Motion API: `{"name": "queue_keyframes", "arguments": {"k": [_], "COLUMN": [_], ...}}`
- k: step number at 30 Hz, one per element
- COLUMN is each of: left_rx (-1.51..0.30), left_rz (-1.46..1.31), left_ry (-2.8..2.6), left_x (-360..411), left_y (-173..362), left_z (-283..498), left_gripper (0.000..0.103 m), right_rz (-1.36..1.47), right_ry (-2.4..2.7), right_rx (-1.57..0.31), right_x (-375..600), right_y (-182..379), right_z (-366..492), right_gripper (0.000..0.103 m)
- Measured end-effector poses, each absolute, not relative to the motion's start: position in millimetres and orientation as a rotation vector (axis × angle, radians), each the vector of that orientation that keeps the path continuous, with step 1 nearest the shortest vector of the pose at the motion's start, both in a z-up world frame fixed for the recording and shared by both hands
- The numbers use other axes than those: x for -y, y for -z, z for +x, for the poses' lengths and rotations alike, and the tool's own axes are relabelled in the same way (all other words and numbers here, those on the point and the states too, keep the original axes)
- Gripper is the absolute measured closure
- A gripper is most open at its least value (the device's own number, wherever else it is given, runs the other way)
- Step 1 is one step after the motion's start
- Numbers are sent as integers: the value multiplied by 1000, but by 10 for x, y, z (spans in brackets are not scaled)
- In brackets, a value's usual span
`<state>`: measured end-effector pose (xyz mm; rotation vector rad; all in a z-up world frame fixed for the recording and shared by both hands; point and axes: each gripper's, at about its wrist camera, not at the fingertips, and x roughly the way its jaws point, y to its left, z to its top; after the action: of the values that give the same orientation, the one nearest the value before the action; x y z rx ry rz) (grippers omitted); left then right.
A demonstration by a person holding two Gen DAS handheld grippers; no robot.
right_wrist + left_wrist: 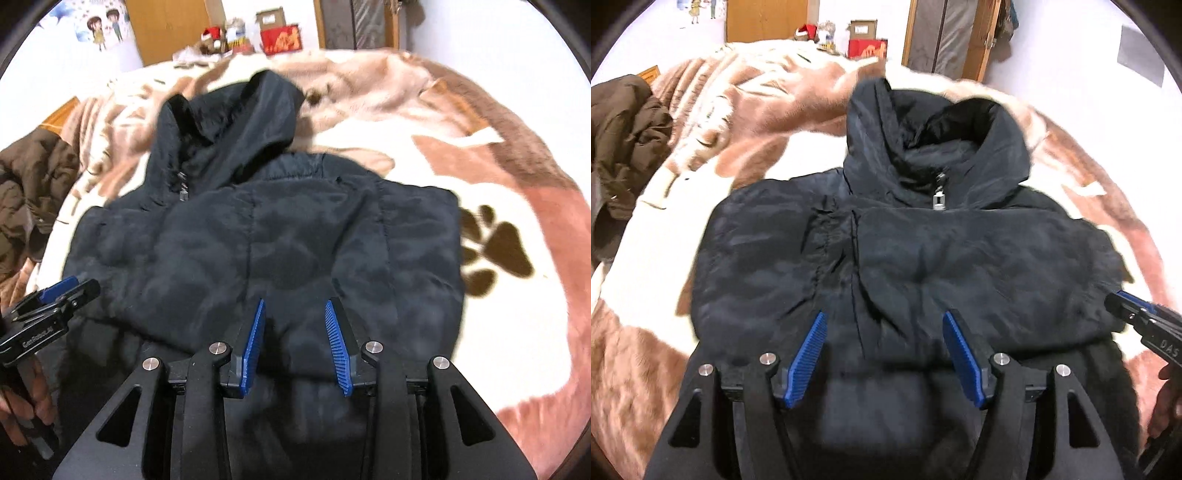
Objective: Fold large clothes
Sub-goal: 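Release the sleeve and press it flat on the jacket with the right gripper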
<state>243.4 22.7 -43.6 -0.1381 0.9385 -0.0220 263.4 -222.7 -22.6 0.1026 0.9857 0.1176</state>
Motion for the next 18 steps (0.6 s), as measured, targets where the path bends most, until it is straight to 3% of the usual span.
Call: {"name": "queue_keyframes", "arguments": {"k": [9,18], "left_rx": [-896,-903], "left_rz": [-172,-163], "left_ry": [37,96], "left_x": [-207,-28], "left_y": [143,31], "left_z": [1322,838], "left_gripper": [35,35], "right_rz": [176,160], "right_ry": [-114,-169], "right_rx": [-929,-914], "right_x": [2235,2075], "right_y": [24,-94], "right_z": [1518,1129], "right_gripper": [60,55]}}
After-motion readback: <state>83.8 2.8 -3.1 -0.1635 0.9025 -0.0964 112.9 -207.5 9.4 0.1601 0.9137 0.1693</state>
